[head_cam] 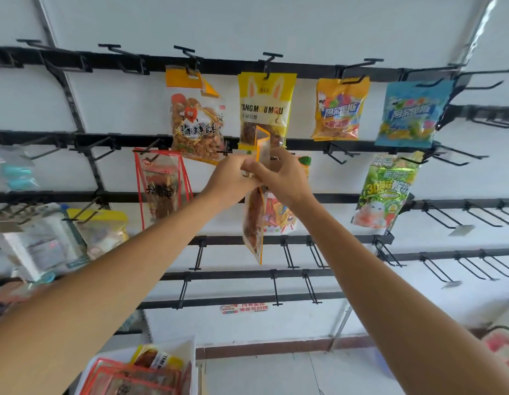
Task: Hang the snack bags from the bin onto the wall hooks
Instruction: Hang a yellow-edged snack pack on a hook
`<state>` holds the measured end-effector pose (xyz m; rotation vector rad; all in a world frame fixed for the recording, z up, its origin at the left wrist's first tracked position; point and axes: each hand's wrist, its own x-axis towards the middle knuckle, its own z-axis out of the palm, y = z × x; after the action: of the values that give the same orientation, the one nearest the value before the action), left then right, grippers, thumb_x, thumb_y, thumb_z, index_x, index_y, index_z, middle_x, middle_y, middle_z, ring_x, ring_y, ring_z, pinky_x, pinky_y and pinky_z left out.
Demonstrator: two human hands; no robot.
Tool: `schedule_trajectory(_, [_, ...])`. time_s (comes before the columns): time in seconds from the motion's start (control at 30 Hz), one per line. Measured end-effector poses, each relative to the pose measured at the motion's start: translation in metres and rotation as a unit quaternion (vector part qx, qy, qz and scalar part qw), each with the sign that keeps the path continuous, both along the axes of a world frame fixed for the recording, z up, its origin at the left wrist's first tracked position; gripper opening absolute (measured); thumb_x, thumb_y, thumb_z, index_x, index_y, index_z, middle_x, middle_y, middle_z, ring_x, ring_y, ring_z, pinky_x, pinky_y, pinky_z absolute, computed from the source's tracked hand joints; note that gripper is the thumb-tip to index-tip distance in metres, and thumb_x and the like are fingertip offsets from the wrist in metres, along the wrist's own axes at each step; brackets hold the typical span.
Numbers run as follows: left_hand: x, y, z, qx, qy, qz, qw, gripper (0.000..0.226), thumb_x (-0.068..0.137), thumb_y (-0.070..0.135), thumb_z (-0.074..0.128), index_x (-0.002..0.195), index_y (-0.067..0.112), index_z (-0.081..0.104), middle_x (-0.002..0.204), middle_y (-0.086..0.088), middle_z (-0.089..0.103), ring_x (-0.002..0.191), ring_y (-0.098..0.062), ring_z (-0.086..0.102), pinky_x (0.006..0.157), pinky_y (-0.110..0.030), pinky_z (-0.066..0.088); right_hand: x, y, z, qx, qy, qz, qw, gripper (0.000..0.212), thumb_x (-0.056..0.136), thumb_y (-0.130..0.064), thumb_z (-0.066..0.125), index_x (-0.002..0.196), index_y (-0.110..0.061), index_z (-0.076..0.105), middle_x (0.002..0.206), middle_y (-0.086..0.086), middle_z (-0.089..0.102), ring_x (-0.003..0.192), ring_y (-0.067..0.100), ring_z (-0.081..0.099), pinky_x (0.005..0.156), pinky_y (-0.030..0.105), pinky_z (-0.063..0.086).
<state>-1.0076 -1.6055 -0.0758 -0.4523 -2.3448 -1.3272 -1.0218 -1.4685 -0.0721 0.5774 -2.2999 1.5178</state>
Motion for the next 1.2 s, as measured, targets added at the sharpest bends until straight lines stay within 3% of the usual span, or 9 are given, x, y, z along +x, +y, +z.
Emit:
schedule_trajectory(0.07, [0.000,0.000,0.000,-0.025,-0.025,-0.006,0.999,0.032,0.075,0.037,0.074,0.106,0.028,0.072,0.103,0.010,0.072,0.103,-0.008,0.064,0.089,-0.034,0.052,-0.003,0.002,-0.004,-0.005,-0.010,-0.003,1.000,0.031,0.084,-0.045,0.067,0.090,-0.016,0.061,0.082,0.004,0.070,0.074,0.017,0.067,0.068,0.040,0.056])
schedule_trajectory(0.17, [0.001,0.003,-0.002,-0.052,-0.058,-0.022,0.997,0.031,0.079,0.028,0.079,0.108,0.034,0.067,0.109,0.015,0.068,0.108,-0.001,0.059,0.086,-0.021,0.041,-0.001,0.006,-0.006,-0.005,-0.043,0.014,0.999,0.033,0.082,-0.047,0.059,0.092,-0.016,0.061,0.088,0.005,0.069,0.083,0.021,0.067,0.075,0.048,0.057])
schedule_trajectory(0.4, [0.009,0.023,-0.005,-0.069,-0.090,-0.044,0.993,0.040,0.084,0.007,0.067,0.110,0.037,0.062,0.108,0.029,0.054,0.100,0.021,0.049,0.077,0.003,0.033,-0.003,0.036,-0.011,-0.001,-0.086,0.019,0.996,0.027,0.096,-0.024,0.043,0.100,-0.002,0.060,0.082,0.012,0.058,0.076,0.023,0.054,0.073,0.041,0.049])
schedule_trajectory(0.57, [0.008,0.046,-0.016,-0.124,-0.083,-0.022,0.989,0.033,0.090,0.019,0.065,0.123,0.025,0.065,0.116,0.014,0.059,0.111,-0.001,0.051,0.079,-0.002,0.034,-0.014,0.071,-0.026,0.038,-0.110,0.022,0.993,0.026,0.097,-0.017,0.043,0.089,-0.026,0.065,0.095,0.012,0.072,0.086,0.031,0.069,0.078,0.048,0.057])
schedule_trajectory(0.73, [0.003,0.063,-0.034,-0.094,-0.079,0.056,0.991,0.027,0.092,0.024,0.063,0.119,0.022,0.062,0.116,0.004,0.063,0.106,-0.010,0.058,0.064,-0.003,0.041,-0.013,0.108,-0.035,-0.010,-0.146,0.065,0.987,0.020,0.099,-0.010,0.047,0.100,-0.008,0.067,0.088,0.009,0.073,0.067,0.013,0.068,0.054,0.018,0.048])
schedule_trajectory(0.8, [0.001,0.069,-0.035,-0.062,-0.087,0.086,0.991,0.028,0.092,0.022,0.063,0.119,0.017,0.056,0.115,0.001,0.059,0.102,-0.011,0.058,0.057,-0.002,0.042,-0.011,0.121,-0.038,-0.037,-0.156,0.083,0.984,0.020,0.100,-0.009,0.047,0.104,-0.003,0.065,0.089,0.010,0.071,0.064,0.009,0.067,0.050,0.014,0.047])
schedule_trajectory(0.97, [0.003,0.079,-0.033,0.071,-0.127,0.064,0.987,0.042,0.088,0.029,0.071,0.125,0.020,0.054,0.114,0.004,0.063,0.097,-0.006,0.062,0.064,-0.013,0.049,-0.012,0.133,-0.045,-0.038,-0.166,0.139,0.976,0.018,0.101,-0.015,0.048,0.098,-0.010,0.065,0.092,0.010,0.072,0.070,0.012,0.067,0.057,0.015,0.049])
schedule_trajectory(1.07, [0.004,0.081,-0.035,0.168,-0.140,0.044,0.975,0.028,0.087,0.016,0.073,0.114,0.014,0.065,0.106,0.000,0.071,0.092,-0.013,0.070,0.078,-0.025,0.055,-0.013,0.125,-0.048,-0.043,-0.162,0.168,0.971,0.019,0.101,-0.015,0.048,0.099,-0.006,0.065,0.095,0.015,0.071,0.073,0.015,0.068,0.061,0.021,0.052])
schedule_trajectory(1.2, [0.005,0.070,-0.033,0.222,-0.127,0.052,0.965,0.010,0.086,0.005,0.071,0.091,0.013,0.068,0.087,-0.003,0.072,0.078,-0.014,0.070,0.075,-0.030,0.058,-0.016,0.107,-0.049,-0.077,-0.164,0.194,0.964,0.018,0.100,-0.011,0.050,0.097,-0.002,0.065,0.095,0.017,0.068,0.069,0.011,0.067,0.060,0.022,0.053])
